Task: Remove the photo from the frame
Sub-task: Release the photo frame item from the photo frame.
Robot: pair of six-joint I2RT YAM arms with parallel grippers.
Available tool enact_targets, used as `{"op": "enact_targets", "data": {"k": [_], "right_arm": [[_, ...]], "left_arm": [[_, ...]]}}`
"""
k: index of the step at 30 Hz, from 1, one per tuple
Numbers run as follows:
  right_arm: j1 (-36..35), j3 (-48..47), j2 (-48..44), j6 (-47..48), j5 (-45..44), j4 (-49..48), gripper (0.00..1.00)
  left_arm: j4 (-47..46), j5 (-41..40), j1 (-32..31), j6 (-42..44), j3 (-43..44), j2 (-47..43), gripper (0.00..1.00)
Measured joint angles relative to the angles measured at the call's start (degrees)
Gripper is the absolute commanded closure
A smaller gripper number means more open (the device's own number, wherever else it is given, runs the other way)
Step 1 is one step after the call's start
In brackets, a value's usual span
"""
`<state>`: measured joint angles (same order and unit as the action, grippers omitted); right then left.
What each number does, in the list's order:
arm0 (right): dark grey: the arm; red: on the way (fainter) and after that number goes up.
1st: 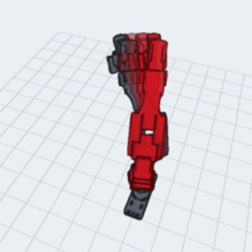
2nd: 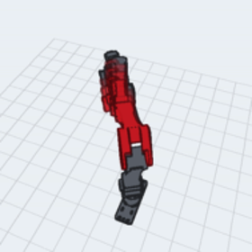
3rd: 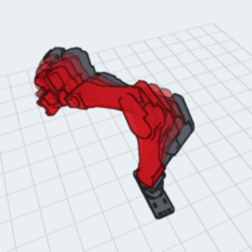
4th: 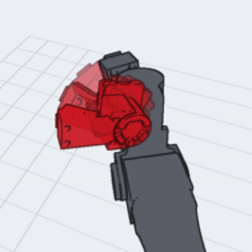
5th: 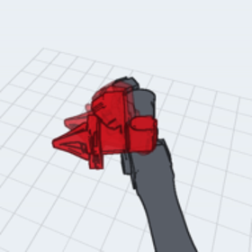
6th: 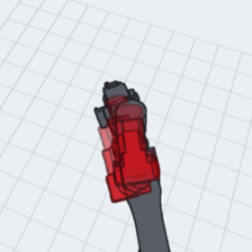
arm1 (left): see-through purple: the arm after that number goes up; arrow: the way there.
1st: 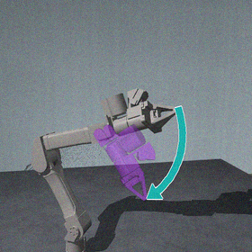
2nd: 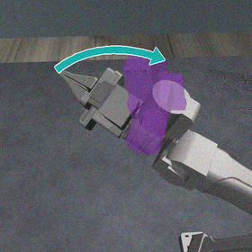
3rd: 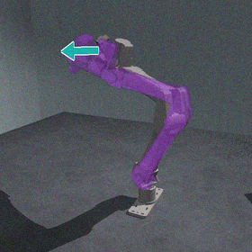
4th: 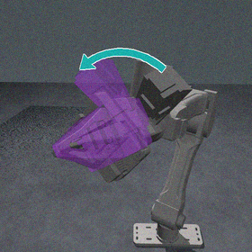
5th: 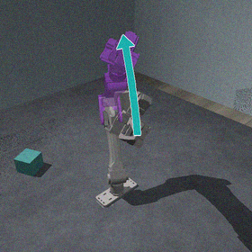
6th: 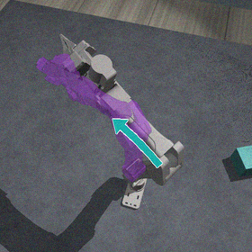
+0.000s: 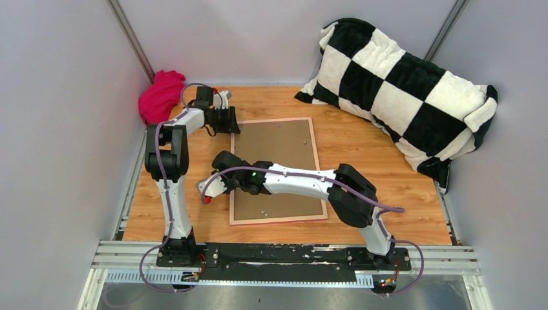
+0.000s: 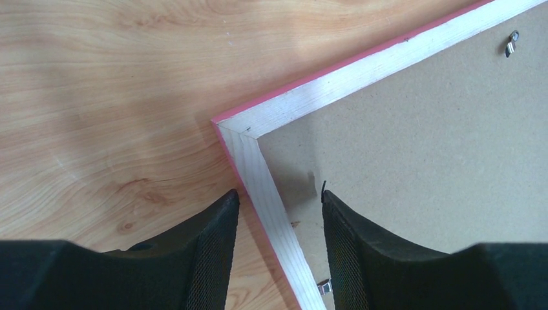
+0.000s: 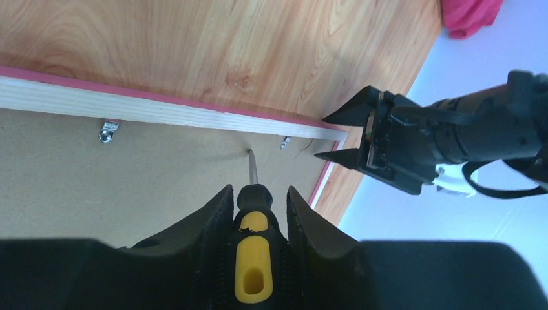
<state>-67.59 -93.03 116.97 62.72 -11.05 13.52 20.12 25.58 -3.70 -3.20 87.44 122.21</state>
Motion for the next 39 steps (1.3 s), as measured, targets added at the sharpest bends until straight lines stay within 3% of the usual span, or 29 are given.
{"op": "enact_targets", "data": {"k": [16, 29, 39], "right_arm": [[-1.07, -2.99, 4.79, 15.02, -1.03, 0.63, 1.00], [-1.14, -4.76, 7.28, 17.14, -1.20, -0.26, 1.00], [-0.81, -4.76, 7.41, 17.86, -1.60, -3.74, 1.00]], "left_arm": [[1.79, 1.95, 0.63, 0.02, 1.97, 1.62, 0.68], [2.95, 3.37, 0.66, -0.44, 3.39, 2.47, 0.90], [4.00, 3.80, 0.66, -0.44, 4.50, 3.13, 0.94]]}}
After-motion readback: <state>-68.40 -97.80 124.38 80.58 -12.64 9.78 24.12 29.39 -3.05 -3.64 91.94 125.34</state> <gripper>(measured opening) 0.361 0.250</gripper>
